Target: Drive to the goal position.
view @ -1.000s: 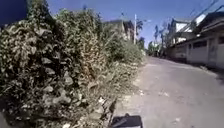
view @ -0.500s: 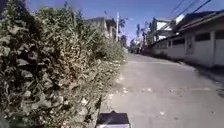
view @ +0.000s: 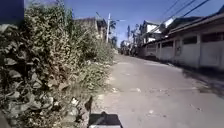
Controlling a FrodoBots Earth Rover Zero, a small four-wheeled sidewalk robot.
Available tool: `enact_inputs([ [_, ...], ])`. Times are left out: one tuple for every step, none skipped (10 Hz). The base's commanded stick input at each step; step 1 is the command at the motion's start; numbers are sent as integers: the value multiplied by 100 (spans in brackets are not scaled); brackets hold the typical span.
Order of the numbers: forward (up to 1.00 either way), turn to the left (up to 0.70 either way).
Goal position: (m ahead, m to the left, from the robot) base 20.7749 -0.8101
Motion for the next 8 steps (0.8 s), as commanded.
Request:
enact_inputs([
  [56, -3],
  [61, -2],
  [67, -2],
  [70, -2],
  [70, -2],
  [70, -2],
  [70, -2],
  [70, -2],
])
